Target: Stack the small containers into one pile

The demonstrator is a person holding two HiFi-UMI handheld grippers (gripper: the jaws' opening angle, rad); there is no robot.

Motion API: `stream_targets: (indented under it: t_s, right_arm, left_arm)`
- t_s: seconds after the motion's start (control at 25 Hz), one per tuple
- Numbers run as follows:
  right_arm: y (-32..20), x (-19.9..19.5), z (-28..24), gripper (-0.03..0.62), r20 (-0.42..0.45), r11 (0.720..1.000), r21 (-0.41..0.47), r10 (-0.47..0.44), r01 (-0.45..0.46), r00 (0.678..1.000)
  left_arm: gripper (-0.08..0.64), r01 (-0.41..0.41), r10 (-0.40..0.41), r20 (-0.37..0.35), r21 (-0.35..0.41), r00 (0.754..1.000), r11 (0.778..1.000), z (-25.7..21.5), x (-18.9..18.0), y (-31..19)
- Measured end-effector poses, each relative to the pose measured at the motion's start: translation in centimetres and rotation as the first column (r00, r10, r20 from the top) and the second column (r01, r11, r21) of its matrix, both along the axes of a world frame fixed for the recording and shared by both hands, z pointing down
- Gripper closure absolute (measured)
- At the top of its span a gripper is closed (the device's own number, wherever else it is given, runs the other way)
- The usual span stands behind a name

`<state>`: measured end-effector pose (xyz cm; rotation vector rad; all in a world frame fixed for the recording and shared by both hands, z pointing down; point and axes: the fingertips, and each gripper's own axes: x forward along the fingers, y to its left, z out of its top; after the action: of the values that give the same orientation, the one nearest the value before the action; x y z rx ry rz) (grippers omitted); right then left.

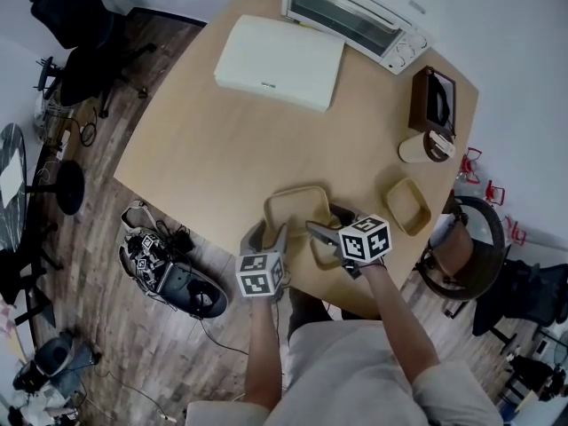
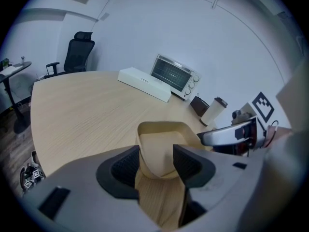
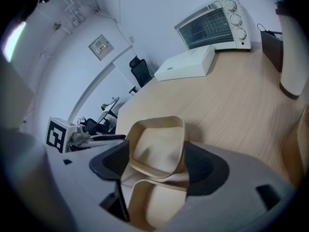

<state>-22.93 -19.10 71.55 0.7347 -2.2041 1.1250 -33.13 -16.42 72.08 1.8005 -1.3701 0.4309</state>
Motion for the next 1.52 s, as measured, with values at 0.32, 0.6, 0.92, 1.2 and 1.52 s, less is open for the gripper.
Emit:
stream_targets:
  t_s: [0.32, 0.6, 0.92, 1.2, 1.52]
  right_arm:
    - [-0.3, -0.2, -2.8, 0.235, 0.045, 0.998, 0.059, -0.012, 0.01, 0.999]
    - [0.6, 0.7, -5.3, 0.232, 0.075, 0.995, 0.101, -0.035, 0.028, 0.997]
    - [2.5, 3.2, -6.9, 0.219, 0.077, 0.987, 0.146, -0.077, 0.065, 0.994]
    - [5.0, 6.1, -7.3, 0.219, 0.056, 0.979, 0.177, -0.116, 0.105, 0.992]
    - [6.3, 10.5, -6.2, 0.219, 0.018, 0.981, 0.173, -0.089, 0.085, 0.996]
  left_arm:
    - [0.348, 0.057, -0.057, 0.009, 0.051, 0.998, 0.997, -3.0, 0.0, 0.0]
    - [0.348, 0.067, -0.069, 0.017, 0.093, 0.997, 0.993, -6.0, 1.3, 1.1]
    - [0.348, 0.081, -0.084, 0.019, 0.118, 0.996, 0.99, -8.3, 4.4, 3.1]
    - [0.36, 0.066, -0.065, -0.011, 0.095, 0.998, 0.993, -8.1, 7.3, 5.6]
    - [0.36, -0.041, 0.04, 0.014, 0.067, 0.999, 0.997, -7.2, 11.7, 6.4]
